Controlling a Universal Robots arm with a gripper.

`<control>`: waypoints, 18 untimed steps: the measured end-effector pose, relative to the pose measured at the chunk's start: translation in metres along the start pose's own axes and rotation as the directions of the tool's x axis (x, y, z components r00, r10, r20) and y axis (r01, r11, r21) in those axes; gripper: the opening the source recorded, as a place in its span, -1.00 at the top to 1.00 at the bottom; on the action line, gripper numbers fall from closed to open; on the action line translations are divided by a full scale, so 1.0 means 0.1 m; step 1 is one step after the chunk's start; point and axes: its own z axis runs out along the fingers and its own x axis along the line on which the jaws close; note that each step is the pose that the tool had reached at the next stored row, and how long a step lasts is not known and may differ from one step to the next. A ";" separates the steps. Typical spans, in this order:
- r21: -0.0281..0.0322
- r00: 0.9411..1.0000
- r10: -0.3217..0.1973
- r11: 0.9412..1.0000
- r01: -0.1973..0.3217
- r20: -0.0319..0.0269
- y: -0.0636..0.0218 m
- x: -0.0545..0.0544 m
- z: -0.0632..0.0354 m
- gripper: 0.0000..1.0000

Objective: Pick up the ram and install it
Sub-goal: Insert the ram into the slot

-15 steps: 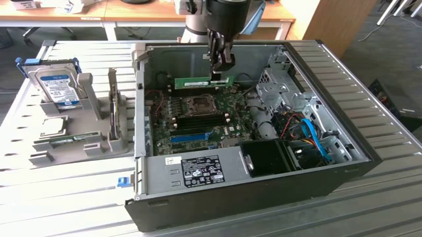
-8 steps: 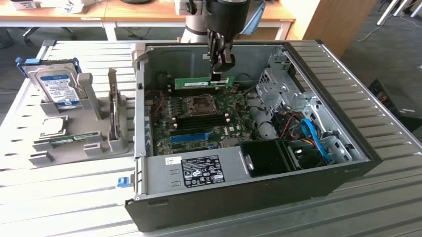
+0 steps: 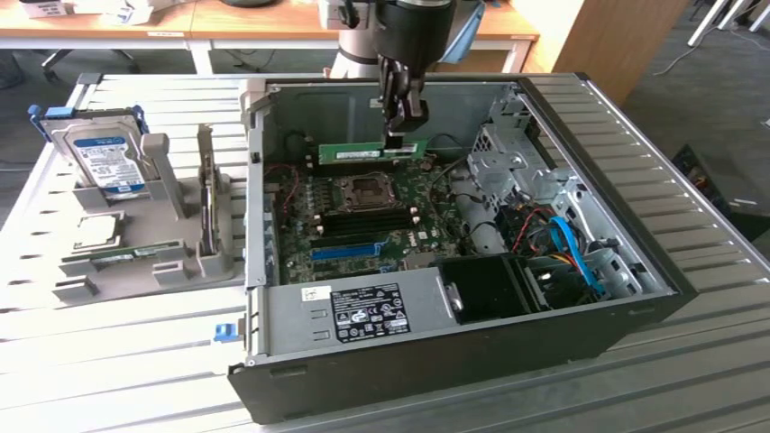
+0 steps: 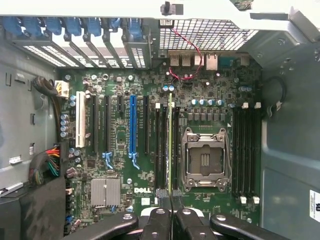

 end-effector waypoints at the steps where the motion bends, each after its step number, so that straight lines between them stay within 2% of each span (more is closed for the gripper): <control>1: 0.000 1.000 0.000 1.000 0.000 0.000 0.000 0.00 0.013 0.76; 18: 0.001 1.000 0.000 1.000 0.000 0.000 -0.004 0.00 0.299 0.76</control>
